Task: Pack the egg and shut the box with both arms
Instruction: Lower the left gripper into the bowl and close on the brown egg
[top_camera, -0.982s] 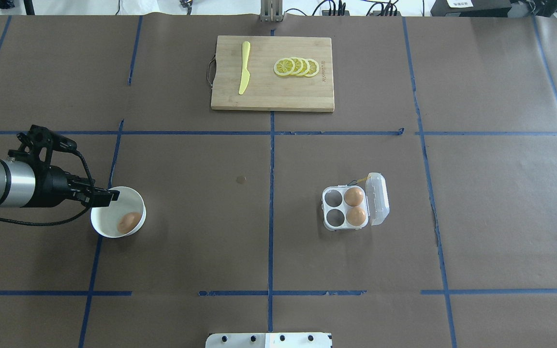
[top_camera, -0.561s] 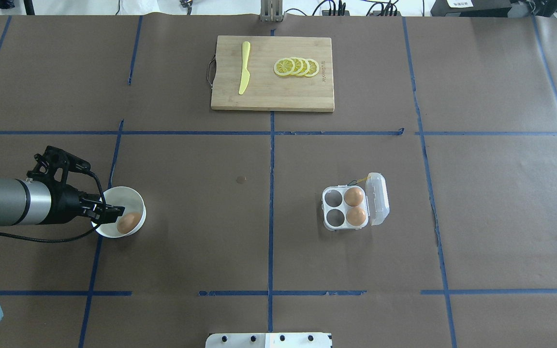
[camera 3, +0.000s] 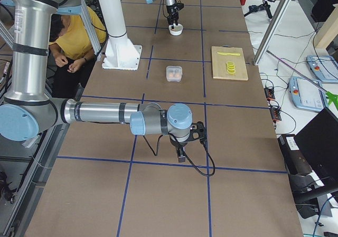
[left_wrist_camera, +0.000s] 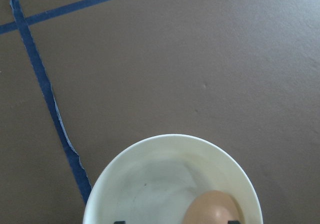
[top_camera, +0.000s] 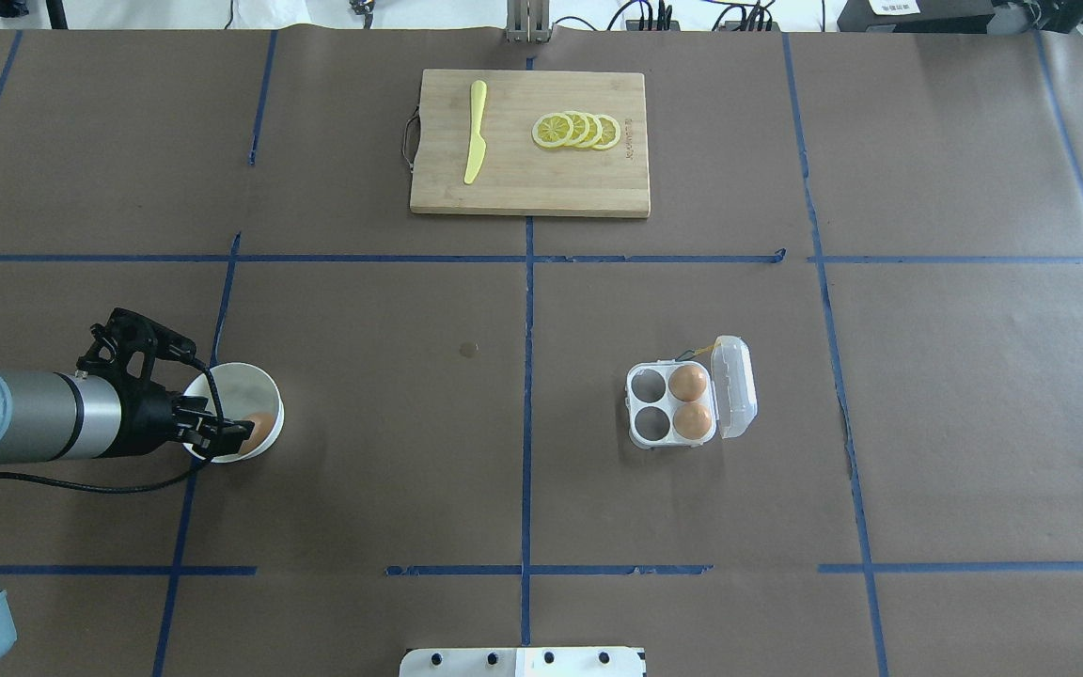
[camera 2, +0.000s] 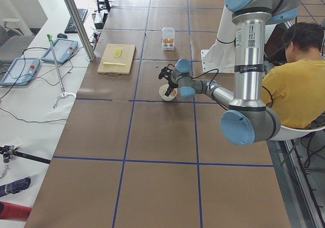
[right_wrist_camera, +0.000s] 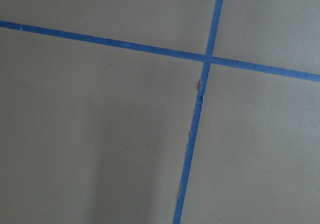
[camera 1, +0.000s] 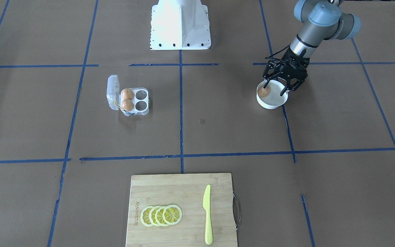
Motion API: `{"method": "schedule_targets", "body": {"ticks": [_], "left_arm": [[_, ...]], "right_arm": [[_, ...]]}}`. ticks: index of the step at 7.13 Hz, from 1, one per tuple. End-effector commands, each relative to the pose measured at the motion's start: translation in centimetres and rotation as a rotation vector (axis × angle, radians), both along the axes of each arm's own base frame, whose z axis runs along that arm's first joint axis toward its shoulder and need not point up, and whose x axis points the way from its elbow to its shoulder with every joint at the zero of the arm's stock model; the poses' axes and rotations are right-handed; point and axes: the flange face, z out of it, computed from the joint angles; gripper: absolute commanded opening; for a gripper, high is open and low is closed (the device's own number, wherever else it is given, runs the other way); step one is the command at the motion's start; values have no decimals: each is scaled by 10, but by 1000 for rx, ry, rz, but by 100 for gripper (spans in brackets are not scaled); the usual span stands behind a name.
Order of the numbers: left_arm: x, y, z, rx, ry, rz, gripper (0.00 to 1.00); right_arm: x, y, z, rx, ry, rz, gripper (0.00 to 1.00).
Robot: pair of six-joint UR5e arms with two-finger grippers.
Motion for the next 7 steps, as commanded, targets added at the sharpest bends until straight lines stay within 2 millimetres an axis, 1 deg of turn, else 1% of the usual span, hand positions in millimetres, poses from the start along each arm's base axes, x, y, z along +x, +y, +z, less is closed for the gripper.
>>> {"method": "schedule_targets", "body": {"ticks": [1,3,4,5,7], "left_arm": [[8,6,0,3,-2,11,74],[17,9,5,-6,-9,20,74],[23,11,4,-8,-5,26,74],[24,11,4,-8,-5,27,71],[25,10,5,-7,-8,29,60]], "right_arm": [[0,0,1,-1,2,-1,100],[0,1,2,-2,2,-1,100],[0,1,3,-4,2,-1,100],[0,1,4,-6,2,-2,100],[0,1,4,-6,2,-2,100]]}}
